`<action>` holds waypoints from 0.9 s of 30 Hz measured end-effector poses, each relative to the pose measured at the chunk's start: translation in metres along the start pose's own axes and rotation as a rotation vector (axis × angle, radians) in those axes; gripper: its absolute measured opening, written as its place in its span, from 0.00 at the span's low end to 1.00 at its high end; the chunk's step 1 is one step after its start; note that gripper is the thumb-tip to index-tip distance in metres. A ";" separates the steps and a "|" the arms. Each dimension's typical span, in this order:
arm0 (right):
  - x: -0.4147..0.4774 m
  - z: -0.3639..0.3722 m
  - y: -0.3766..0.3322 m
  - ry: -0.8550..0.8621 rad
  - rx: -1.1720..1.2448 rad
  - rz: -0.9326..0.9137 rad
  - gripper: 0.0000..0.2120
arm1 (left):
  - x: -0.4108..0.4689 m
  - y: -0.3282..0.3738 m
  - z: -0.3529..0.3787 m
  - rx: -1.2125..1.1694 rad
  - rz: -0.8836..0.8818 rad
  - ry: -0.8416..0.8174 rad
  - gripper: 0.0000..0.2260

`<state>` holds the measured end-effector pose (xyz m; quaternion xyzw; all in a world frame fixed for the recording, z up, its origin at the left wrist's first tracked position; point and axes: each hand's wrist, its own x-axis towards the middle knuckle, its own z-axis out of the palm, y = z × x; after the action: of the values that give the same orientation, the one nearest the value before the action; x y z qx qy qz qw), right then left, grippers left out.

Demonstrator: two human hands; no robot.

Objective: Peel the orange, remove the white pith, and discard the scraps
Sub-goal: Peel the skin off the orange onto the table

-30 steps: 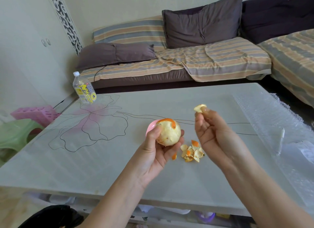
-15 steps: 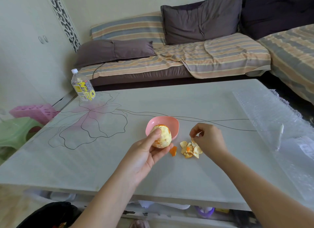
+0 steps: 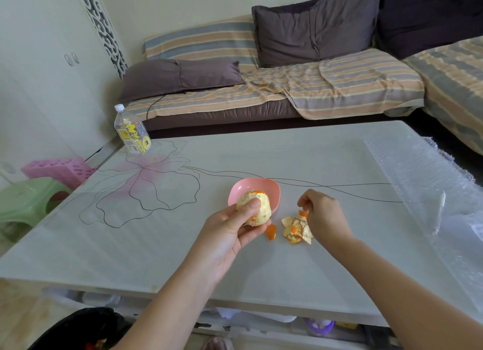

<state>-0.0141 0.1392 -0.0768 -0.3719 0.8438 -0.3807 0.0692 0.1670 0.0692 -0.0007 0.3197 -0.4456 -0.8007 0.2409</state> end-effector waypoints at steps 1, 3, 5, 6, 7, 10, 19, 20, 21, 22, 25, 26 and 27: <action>0.001 -0.001 0.000 0.001 -0.017 -0.015 0.19 | 0.000 0.000 0.000 0.012 0.011 -0.003 0.19; 0.002 -0.003 -0.001 0.011 -0.032 -0.029 0.19 | 0.000 -0.001 -0.001 0.038 0.032 -0.012 0.17; 0.003 -0.004 -0.002 0.026 -0.046 -0.034 0.18 | 0.001 -0.002 -0.001 0.061 0.049 -0.017 0.16; 0.004 -0.004 -0.002 0.025 -0.056 -0.044 0.17 | 0.001 -0.002 -0.001 0.069 0.056 -0.018 0.15; 0.004 -0.004 -0.002 0.015 -0.066 -0.056 0.17 | 0.002 -0.003 -0.002 0.073 0.063 -0.017 0.15; 0.002 -0.008 -0.006 -0.019 -0.094 -0.073 0.15 | 0.002 -0.005 -0.003 0.106 0.095 -0.015 0.17; -0.017 -0.047 -0.052 0.064 0.060 -0.289 0.11 | 0.000 -0.002 -0.001 0.319 0.264 0.046 0.18; -0.020 -0.050 -0.055 0.060 0.065 -0.310 0.12 | 0.001 -0.002 -0.002 0.348 0.282 0.067 0.17; -0.023 -0.053 -0.057 0.062 0.065 -0.335 0.12 | 0.002 -0.003 -0.002 0.380 0.304 0.087 0.17; -0.025 -0.054 -0.058 0.070 0.063 -0.361 0.11 | 0.002 -0.003 -0.002 0.414 0.326 0.104 0.19; -0.028 -0.058 -0.061 0.098 0.070 -0.432 0.10 | 0.001 -0.003 0.003 0.474 0.373 0.116 0.21; -0.030 -0.059 -0.061 0.108 0.078 -0.461 0.09 | 0.001 -0.003 0.005 0.477 0.385 0.108 0.19; -0.031 -0.060 -0.062 0.120 0.089 -0.493 0.07 | 0.000 -0.003 0.007 0.478 0.394 0.097 0.17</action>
<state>0.0195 0.1689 0.0027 -0.5398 0.7126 -0.4442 -0.0597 0.1614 0.0743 -0.0001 0.3125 -0.6625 -0.5952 0.3304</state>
